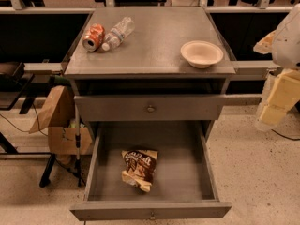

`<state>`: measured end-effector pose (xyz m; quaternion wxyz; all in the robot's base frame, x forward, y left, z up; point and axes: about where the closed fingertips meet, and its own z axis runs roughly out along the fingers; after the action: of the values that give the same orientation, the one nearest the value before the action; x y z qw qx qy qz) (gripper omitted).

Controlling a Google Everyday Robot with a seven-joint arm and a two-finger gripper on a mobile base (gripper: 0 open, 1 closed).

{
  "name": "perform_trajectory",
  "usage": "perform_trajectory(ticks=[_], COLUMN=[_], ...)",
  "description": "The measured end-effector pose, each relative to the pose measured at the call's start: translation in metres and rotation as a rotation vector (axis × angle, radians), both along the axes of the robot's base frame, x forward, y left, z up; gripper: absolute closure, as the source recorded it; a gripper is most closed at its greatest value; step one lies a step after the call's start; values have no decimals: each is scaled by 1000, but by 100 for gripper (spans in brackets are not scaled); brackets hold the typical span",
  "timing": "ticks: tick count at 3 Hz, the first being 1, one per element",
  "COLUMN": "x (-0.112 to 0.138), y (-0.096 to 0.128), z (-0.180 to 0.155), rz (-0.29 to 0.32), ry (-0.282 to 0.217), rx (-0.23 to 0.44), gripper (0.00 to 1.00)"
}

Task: Pick brown chip bag from middle drawer and place on counter

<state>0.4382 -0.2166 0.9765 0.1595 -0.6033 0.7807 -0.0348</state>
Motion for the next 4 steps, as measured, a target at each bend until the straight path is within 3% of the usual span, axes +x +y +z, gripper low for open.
perform_trajectory(ticks=[2,3,4], x=[4,19,32], y=[7,33,76], z=[-10,-49,-111], rz=[-27,-100,-188], ry=[9,52,113], rx=[16,44,98], gripper=[0,0,0])
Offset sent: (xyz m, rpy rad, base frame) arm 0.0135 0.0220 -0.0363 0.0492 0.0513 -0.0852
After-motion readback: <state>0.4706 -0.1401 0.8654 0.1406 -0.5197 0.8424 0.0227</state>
